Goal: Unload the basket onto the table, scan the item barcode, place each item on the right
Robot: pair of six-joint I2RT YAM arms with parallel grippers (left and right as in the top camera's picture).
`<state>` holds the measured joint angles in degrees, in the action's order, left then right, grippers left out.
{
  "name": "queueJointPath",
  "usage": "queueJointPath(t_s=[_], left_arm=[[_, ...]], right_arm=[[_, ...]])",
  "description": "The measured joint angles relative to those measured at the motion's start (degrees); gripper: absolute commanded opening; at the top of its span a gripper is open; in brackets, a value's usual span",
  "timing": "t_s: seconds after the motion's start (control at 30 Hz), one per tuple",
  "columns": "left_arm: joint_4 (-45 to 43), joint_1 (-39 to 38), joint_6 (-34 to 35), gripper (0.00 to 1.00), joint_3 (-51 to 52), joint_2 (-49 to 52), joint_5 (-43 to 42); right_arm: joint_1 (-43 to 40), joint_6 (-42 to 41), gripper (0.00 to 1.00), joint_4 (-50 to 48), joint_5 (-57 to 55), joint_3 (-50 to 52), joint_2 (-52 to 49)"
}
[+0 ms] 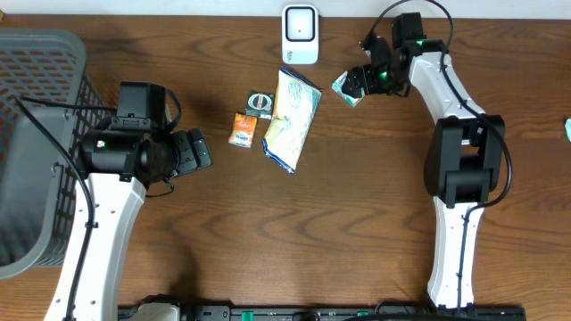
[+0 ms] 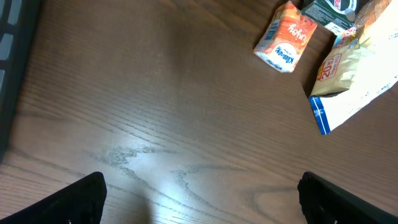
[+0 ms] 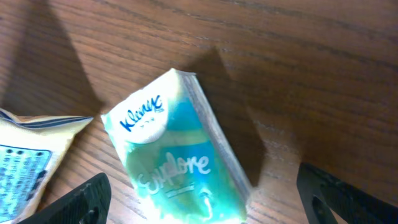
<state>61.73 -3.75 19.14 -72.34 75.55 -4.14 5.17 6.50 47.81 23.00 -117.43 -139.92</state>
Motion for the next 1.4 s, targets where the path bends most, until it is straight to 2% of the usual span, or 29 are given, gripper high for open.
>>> queueJointPath(t_s=[0.07, 0.13, 0.17, 0.23, 0.27, 0.73, 1.1, 1.4], left_arm=[[0.00, 0.00, -0.02, 0.98, 0.00, 0.00, -0.02], [0.00, 0.00, 0.00, 0.98, 0.00, 0.00, 0.00], [0.00, 0.00, -0.02, 0.98, 0.00, -0.02, 0.00], [0.00, 0.00, 0.00, 0.98, 0.00, 0.00, -0.02], [0.00, 0.00, 0.00, 0.98, 0.00, 0.00, -0.02], [0.00, 0.00, 0.00, 0.98, 0.00, 0.00, -0.02], [0.00, 0.00, 0.00, 0.98, 0.00, 0.00, -0.02], [0.00, 0.00, -0.02, 0.98, 0.00, 0.00, 0.00]], right_arm=[[0.28, 0.02, 0.92, -0.42, -0.07, 0.02, 0.39], [0.63, 0.02, 0.84, -1.46, -0.57, 0.02, 0.79], [0.79, 0.07, 0.75, -1.84, -0.90, 0.02, 0.90], [0.98, 0.04, 0.44, -2.93, -1.73, 0.02, 1.01], [1.09, 0.50, 0.38, -3.37, -2.05, 0.02, 1.01], [1.33, 1.70, 0.38, -6.43, -3.26, 2.19, 1.01], [1.86, 1.88, 0.01, -8.20, -1.38, 4.90, 1.01], [1.90, -2.32, 0.01, -8.02, -0.96, 4.20, 1.01]])
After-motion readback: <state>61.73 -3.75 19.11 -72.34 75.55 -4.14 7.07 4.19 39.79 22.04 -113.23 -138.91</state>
